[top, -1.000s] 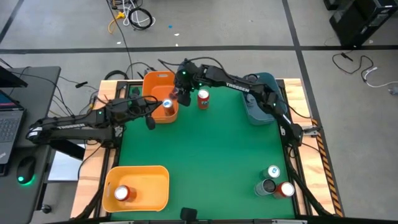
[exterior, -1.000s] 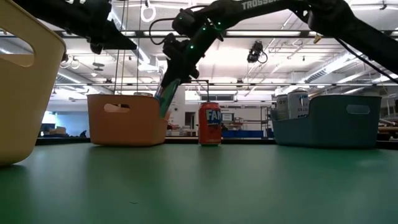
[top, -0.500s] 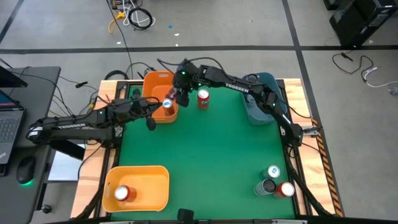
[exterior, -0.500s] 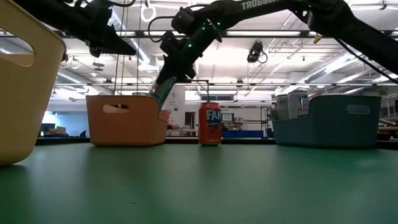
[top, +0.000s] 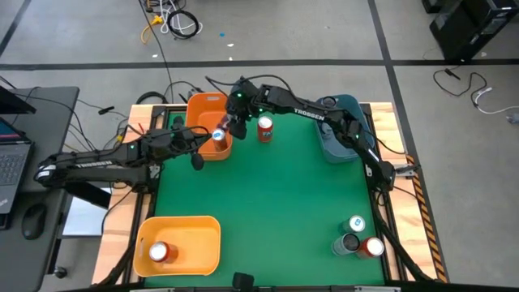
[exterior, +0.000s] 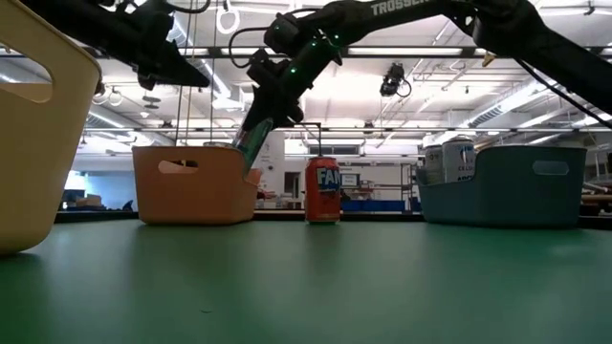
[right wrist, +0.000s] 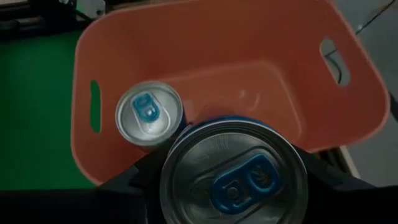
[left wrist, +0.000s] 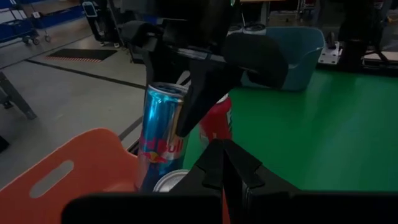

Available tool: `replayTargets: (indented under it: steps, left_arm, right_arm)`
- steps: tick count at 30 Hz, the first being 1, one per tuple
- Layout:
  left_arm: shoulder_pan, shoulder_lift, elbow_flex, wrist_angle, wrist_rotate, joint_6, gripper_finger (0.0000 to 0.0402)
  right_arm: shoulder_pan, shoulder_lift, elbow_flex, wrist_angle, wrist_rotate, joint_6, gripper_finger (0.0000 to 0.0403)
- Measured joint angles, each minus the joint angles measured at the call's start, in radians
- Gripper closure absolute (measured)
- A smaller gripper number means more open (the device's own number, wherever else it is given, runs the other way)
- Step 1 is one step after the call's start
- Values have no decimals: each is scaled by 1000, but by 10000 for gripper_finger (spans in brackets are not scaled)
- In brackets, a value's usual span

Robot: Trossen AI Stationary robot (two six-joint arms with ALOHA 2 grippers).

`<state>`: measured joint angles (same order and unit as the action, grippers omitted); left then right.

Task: Sort soda cans
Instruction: Put the left blue soda can into the orange bin

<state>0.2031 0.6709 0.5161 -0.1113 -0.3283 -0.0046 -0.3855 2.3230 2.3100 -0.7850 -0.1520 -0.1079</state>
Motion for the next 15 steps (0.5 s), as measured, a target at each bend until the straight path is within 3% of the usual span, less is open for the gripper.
replayTargets:
  steps: [15]
  left_arm:
    - [0,50,-1,4,0,-9,401]
  right_arm:
    - [49,0,0,-82,-7,1,180]
